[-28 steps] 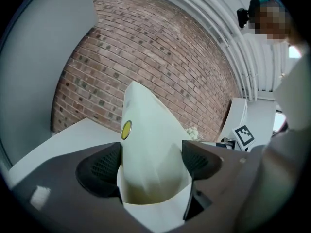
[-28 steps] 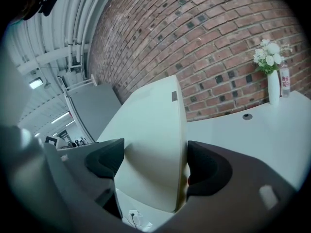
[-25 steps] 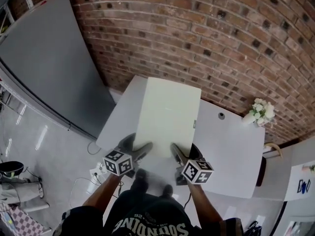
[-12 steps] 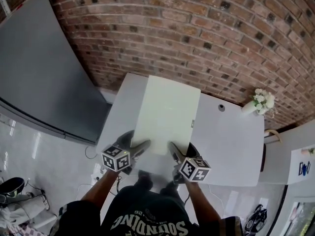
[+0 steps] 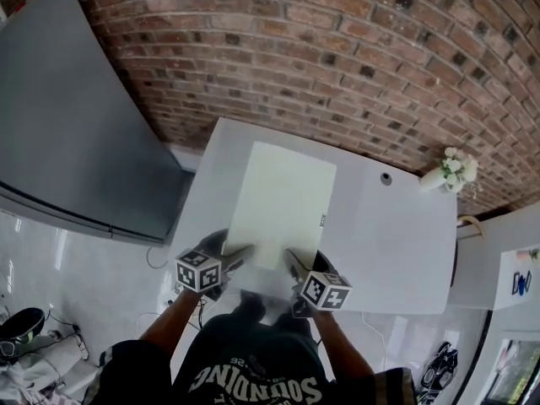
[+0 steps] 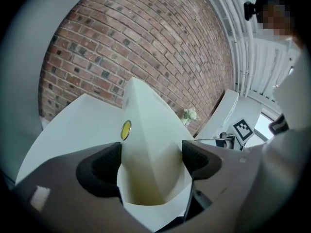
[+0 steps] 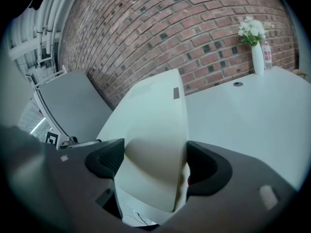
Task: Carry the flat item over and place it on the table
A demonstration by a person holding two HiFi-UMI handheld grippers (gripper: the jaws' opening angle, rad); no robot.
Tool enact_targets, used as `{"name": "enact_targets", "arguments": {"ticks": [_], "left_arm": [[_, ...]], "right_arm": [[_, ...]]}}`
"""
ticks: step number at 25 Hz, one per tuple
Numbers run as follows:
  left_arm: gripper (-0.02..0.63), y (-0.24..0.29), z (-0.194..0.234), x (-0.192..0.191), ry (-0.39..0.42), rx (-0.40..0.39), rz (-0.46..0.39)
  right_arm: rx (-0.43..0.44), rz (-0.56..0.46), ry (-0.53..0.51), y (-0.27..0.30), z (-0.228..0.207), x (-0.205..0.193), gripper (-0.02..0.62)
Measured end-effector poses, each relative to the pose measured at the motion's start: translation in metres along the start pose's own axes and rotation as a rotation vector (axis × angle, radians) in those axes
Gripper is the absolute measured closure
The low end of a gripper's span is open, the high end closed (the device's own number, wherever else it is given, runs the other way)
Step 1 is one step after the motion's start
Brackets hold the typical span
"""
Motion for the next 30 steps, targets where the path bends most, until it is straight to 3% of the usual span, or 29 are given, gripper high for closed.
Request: {"name": "enact_targets", "arguments": {"ticks": [14, 22, 30], "left_arm": [[0.21, -0.012, 0.038, -0.061, -0.077, 0.06, 0.125], [0.21, -0.017, 0.052, -0.092, -0.16, 0.088, 0.185], [0.21, -0.014, 0.059, -0.098, -0.145, 0.091, 0.218]], "right_arm": [[-0.044, 0.16, 0.05, 0.019, -0.019, -0.066, 0.196], [-0.072, 0.241, 0.053, 0.025, -0.028, -0.091, 0.196], [-0.085, 0.27, 0.059, 0.031, -0.032, -0.1, 0.196]]}}
Point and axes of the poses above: the fingertips, and each gripper's own axes: y forward along the fingers, z to its left, x out of its top, the point moved 4 cm from there along -y, backward along the fingers, and after that the axes turned 15 degrees about -z, right-handed, at the moved point
